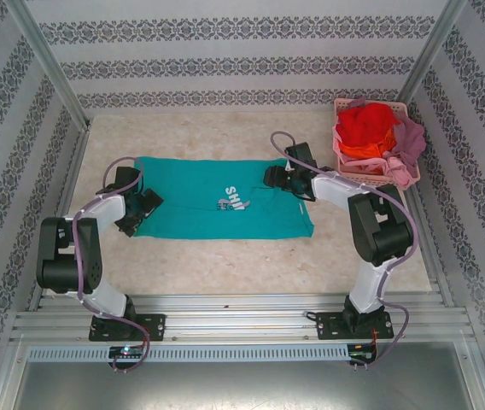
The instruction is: Fold and stack the t-shirts
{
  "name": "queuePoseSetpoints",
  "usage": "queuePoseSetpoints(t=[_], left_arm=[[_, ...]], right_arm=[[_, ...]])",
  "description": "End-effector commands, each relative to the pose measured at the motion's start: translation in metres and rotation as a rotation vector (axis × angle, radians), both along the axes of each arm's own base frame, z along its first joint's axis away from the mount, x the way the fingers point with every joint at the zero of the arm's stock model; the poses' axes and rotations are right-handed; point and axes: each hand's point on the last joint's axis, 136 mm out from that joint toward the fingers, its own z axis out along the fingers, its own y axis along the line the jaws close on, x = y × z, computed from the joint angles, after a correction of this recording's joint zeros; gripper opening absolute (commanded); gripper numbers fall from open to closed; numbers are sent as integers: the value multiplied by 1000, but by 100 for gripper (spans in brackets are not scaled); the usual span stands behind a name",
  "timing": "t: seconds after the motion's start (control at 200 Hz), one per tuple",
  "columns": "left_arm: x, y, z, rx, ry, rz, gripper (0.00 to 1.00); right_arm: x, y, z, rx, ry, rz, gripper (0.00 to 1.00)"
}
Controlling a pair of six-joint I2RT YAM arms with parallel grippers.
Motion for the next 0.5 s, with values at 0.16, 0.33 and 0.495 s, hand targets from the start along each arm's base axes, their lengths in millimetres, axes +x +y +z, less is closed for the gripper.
queuePoseSetpoints(t=[0.16,0.33,0.495], left_arm=[[4,-5,-19,4,36,-19,100],[-43,-2,-37,15,129,-3,100],[-89,-1,-43,25,178,29,100]], right_arm=[[-36,-4,-47,22,112,-8,69],[-67,-15,-62,16,162,-30,68],[-104,-29,-73,0,208,-42,68]])
